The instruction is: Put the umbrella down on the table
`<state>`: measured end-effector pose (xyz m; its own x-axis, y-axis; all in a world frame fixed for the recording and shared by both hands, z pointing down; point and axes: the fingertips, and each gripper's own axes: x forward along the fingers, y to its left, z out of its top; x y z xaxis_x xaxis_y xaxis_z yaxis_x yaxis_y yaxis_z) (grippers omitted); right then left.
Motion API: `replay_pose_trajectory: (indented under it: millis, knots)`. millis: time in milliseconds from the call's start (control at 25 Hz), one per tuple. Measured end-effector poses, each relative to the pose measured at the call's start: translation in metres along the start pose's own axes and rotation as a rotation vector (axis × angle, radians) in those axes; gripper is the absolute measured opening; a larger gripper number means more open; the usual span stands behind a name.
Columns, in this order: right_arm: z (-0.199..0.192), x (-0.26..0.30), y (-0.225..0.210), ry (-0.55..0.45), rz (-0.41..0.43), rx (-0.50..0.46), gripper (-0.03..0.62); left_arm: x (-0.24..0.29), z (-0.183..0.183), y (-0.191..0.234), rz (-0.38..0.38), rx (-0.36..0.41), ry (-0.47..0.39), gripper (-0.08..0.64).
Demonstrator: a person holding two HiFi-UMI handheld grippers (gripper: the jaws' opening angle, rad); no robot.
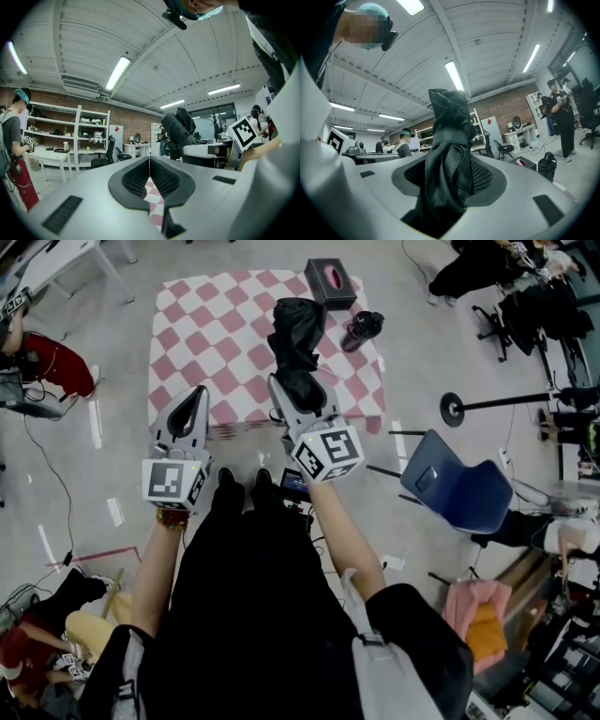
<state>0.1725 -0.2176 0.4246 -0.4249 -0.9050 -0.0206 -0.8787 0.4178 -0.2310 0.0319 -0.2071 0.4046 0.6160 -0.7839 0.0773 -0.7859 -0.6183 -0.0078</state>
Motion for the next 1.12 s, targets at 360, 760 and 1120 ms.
replay_pose_trajectory:
  millis: [360,760,1120]
  knots:
    - [-0.016,0.033,-0.009,0.057,0.008,0.005,0.219,0.009,-0.009,0.018,0.01,-0.009,0.03,0.014]
    - [-0.038,0.071,-0.018,0.162,0.06,0.024,0.219,-0.003,-0.024,0.027,0.046,-0.026,0.056,0.014]
    - [-0.062,0.108,-0.03,0.25,0.08,0.037,0.219,-0.02,-0.038,0.038,0.084,-0.057,0.085,0.014]
